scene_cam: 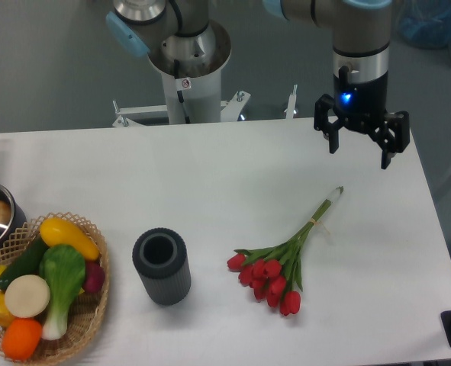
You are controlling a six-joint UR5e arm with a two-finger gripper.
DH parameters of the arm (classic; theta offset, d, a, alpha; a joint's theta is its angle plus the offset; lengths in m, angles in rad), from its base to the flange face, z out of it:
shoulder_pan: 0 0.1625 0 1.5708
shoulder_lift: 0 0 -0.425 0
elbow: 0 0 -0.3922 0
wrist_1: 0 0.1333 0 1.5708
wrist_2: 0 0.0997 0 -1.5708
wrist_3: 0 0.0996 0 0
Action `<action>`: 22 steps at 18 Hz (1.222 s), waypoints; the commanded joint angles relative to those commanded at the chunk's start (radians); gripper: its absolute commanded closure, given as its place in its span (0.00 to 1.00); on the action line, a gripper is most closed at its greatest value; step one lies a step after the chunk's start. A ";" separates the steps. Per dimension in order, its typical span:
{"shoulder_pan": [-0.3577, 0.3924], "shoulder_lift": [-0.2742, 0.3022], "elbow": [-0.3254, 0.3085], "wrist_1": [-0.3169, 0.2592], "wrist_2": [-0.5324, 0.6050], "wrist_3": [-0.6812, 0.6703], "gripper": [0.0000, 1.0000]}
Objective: Pick up the flowers from the table
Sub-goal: 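Move the open gripper toward the red tulip bouquet stems, then lower the open gripper over the tied stems of the tulips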
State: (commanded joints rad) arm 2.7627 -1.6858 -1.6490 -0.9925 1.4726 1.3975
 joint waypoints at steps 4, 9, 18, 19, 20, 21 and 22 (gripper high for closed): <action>0.003 0.000 -0.002 0.003 -0.008 -0.008 0.00; -0.003 0.005 -0.014 0.006 -0.011 -0.032 0.00; -0.014 0.011 -0.143 0.129 -0.012 -0.106 0.00; -0.012 0.009 -0.152 0.129 -0.011 -0.103 0.00; -0.014 0.005 -0.161 0.129 -0.011 -0.098 0.00; -0.014 -0.001 -0.172 0.129 -0.011 -0.095 0.00; -0.015 -0.008 -0.179 0.127 -0.009 -0.095 0.00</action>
State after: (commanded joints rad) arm 2.7474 -1.6935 -1.8284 -0.8651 1.4634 1.3023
